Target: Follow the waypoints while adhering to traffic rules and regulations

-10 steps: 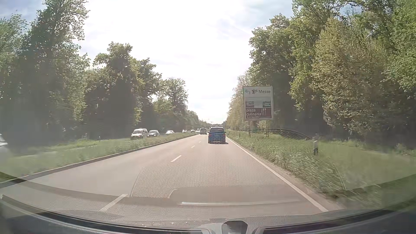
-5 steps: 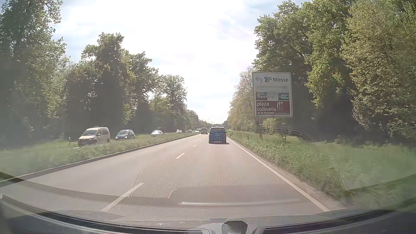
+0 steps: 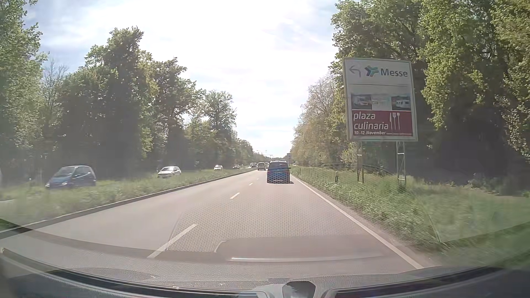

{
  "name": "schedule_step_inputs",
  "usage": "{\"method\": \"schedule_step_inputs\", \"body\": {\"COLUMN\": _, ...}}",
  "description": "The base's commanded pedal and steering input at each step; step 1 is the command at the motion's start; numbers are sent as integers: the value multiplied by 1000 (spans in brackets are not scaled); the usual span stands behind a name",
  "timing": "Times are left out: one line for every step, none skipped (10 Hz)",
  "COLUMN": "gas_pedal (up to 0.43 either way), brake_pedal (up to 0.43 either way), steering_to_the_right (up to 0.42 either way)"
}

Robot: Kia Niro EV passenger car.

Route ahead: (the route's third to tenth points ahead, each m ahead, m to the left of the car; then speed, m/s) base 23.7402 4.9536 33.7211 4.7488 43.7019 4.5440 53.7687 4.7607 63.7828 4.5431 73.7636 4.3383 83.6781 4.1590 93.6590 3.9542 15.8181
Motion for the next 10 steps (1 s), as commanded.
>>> {"method": "schedule_step_inputs", "body": {"gas_pedal": 47, "brake_pedal": 0, "steering_to_the_right": -1}}
{"method": "schedule_step_inputs", "body": {"gas_pedal": 47, "brake_pedal": 0, "steering_to_the_right": -1}}
{"method": "schedule_step_inputs", "body": {"gas_pedal": 47, "brake_pedal": 0, "steering_to_the_right": -1}}
{"method": "schedule_step_inputs", "body": {"gas_pedal": 47, "brake_pedal": 0, "steering_to_the_right": -1}}
{"method": "schedule_step_inputs", "body": {"gas_pedal": 47, "brake_pedal": 0, "steering_to_the_right": 0}}
{"method": "schedule_step_inputs", "body": {"gas_pedal": 47, "brake_pedal": 0, "steering_to_the_right": 0}}
{"method": "schedule_step_inputs", "body": {"gas_pedal": 47, "brake_pedal": 0, "steering_to_the_right": 0}}
{"method": "schedule_step_inputs", "body": {"gas_pedal": 47, "brake_pedal": 0, "steering_to_the_right": 0}}
{"method": "schedule_step_inputs", "body": {"gas_pedal": 47, "brake_pedal": 0, "steering_to_the_right": 0}}
{"method": "schedule_step_inputs", "body": {"gas_pedal": 47, "brake_pedal": 0, "steering_to_the_right": 0}}
